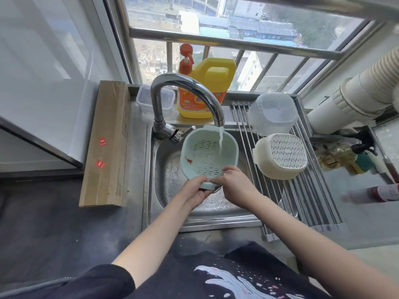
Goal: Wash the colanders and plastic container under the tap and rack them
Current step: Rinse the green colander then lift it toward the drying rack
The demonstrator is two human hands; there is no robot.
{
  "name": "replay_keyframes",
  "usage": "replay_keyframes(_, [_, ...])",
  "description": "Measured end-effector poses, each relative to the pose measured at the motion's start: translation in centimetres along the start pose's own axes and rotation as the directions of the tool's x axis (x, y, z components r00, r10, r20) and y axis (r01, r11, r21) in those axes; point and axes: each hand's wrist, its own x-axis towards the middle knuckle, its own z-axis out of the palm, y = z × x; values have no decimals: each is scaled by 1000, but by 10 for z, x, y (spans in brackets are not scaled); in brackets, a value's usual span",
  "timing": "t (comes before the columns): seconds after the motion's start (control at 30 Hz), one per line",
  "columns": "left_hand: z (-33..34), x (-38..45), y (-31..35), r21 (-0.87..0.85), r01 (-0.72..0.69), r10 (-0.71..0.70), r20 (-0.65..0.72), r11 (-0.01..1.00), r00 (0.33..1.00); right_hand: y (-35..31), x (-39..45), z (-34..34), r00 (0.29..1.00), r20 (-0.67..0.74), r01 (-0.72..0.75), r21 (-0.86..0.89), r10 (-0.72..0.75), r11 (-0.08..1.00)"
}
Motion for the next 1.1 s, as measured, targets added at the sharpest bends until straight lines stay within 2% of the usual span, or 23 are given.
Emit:
replay_keyframes(0.07, [0,-1,1,23,73,-74,67,997,995,4,-5,-11,995,24,95,-85,-93,992])
replay_keyframes(0.17, [-4,-1,9,182,142,-152,43,973,987,22,-8,-25,990,134,70,-200,-44,977])
replay_keyframes(0.27, [-23,10,24,446,65,-59,-28,893,998,40,-11,-29,975,217,125,-358,-48,925])
replay_keyframes(0.33, [-31,16,36,587,20,10,-48,809,999,50,-12,-25,962,250,202,-390,-107,899])
replay_keyframes(0.43, [-30,17,46,743,-10,75,-55,669,996,55,-10,-20,949,206,308,-461,-237,832])
replay_keyframes(0.5, [-25,16,47,784,-46,108,-27,619,994,57,-6,-22,953,176,304,-513,-248,803])
replay_keyframes(0.57, [-20,19,45,757,-84,139,-10,648,990,49,-2,-27,970,218,206,-509,-106,836])
replay_keyframes(0.63, [-14,25,37,643,-90,139,-26,760,990,30,2,-29,950,291,16,-414,116,910])
replay_keyframes(0.7, [-7,30,27,515,-73,121,-60,854,991,9,6,-21,923,285,-158,-325,256,932])
replay_keyframes(0.8, [6,31,14,421,-84,122,-63,903,990,-6,15,-5,897,126,-369,-315,424,874])
replay_keyframes(0.9, [17,33,4,383,-117,155,-70,916,985,-16,22,7,815,95,-514,-338,572,788])
replay_keyframes(0.93, [20,32,2,377,-124,162,-71,918,984,-17,22,11,810,79,-530,-326,582,783])
replay_keyframes(1.0, [23,32,0,385,-144,180,-59,912,982,-12,19,19,846,45,-500,-277,531,820])
replay_keyframes(1.1, [20,36,0,431,-178,214,-37,885,976,-9,10,21,939,73,-333,-35,335,942])
